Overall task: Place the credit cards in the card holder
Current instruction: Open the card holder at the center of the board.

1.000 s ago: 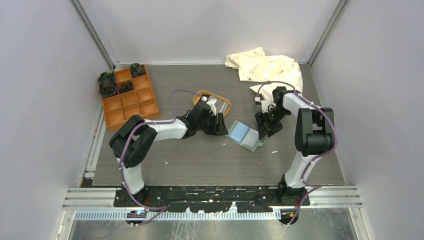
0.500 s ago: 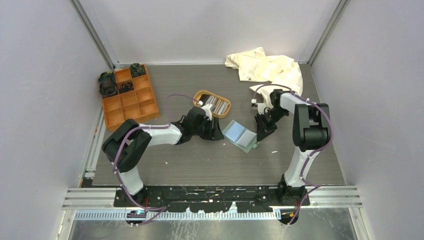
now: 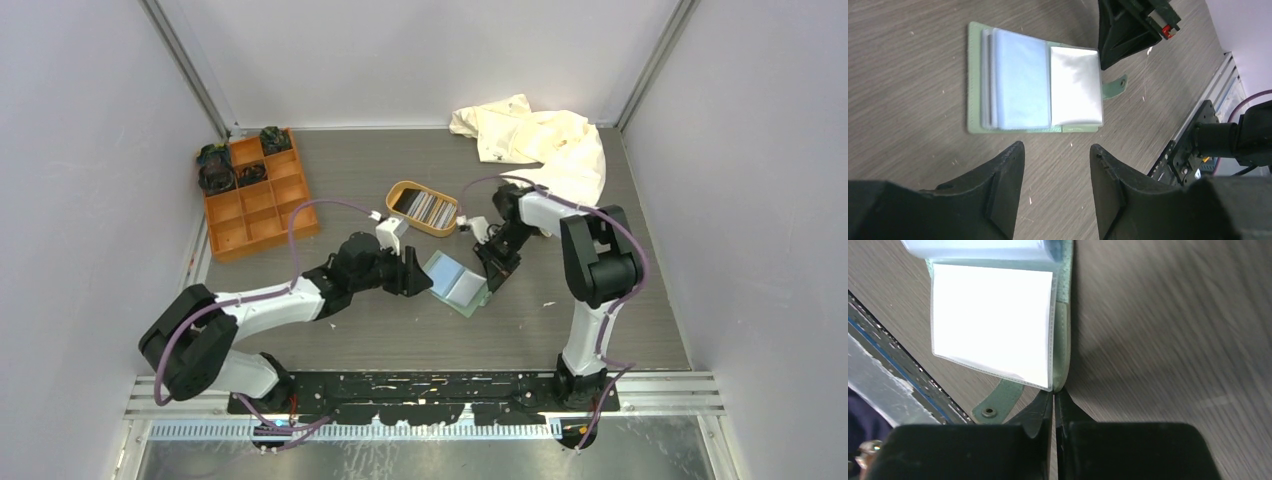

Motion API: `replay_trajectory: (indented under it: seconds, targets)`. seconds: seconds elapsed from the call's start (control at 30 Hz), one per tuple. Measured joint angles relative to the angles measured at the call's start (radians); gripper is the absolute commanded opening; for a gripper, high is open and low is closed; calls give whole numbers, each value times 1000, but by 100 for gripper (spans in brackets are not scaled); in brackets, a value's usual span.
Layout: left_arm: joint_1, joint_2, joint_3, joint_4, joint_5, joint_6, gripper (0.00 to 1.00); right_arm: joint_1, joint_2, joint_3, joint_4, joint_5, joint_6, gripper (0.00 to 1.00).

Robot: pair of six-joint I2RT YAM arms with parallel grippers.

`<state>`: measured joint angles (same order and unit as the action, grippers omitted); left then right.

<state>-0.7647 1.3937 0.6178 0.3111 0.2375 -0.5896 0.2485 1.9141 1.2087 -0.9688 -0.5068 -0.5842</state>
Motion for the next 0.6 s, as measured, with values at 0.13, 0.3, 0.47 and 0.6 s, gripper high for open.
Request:
replay_trajectory:
  seconds: [0.13, 0.3, 0.47, 0.6]
  targets:
    - [-46, -41, -9, -61, -58, -4, 51, 103, 0, -1, 21, 16, -16, 7]
    - [-115, -63, 4, -161, -176, 8, 60, 153, -14, -3, 49, 19, -6, 13]
    - [-134, -30, 57, -258, -277, 25, 63, 129, -32, -2, 56, 24, 16, 16]
    - [-147, 39, 130, -319, -334, 13, 64, 114, -32, -2, 56, 24, 29, 17]
